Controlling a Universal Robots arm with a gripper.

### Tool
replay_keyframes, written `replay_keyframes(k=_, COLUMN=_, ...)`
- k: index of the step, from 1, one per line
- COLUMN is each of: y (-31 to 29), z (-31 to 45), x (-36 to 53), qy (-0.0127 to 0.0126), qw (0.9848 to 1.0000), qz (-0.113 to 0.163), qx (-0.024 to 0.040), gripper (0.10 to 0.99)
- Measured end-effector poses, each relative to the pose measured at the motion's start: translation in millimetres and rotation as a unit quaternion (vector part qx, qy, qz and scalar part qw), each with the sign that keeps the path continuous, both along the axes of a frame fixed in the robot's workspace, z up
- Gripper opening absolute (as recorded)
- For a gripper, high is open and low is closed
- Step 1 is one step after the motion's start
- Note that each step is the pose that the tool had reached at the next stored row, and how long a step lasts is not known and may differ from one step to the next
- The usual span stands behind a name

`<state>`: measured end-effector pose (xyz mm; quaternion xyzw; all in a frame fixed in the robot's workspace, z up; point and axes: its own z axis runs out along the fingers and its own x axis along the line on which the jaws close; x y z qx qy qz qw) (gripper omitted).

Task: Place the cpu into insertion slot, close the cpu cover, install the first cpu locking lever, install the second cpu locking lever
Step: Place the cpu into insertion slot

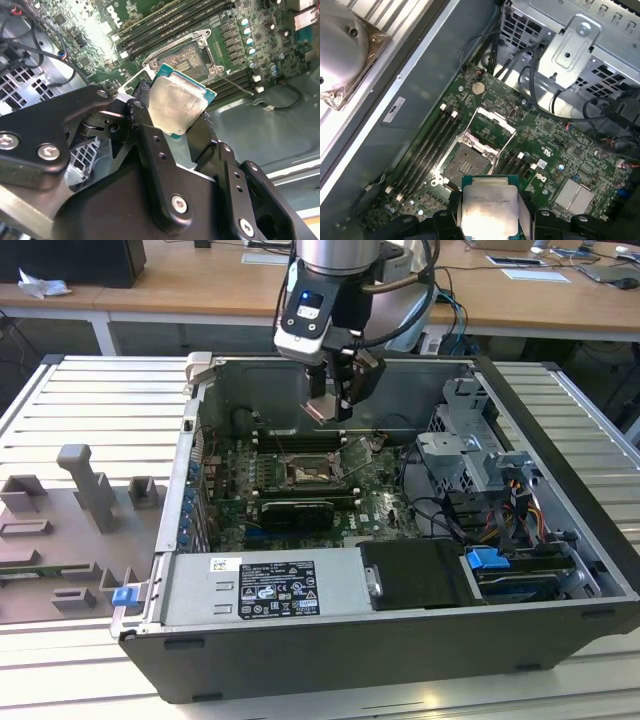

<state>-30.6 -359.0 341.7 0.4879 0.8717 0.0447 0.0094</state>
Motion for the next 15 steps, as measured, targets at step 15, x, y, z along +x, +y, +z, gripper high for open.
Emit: replay_keyframes(k=15, y=0.0, z=-6.5, x=0.0, qy=0.0, qw=0.9922, qz=-0.125, qx=-0.0001, gripper=0.537)
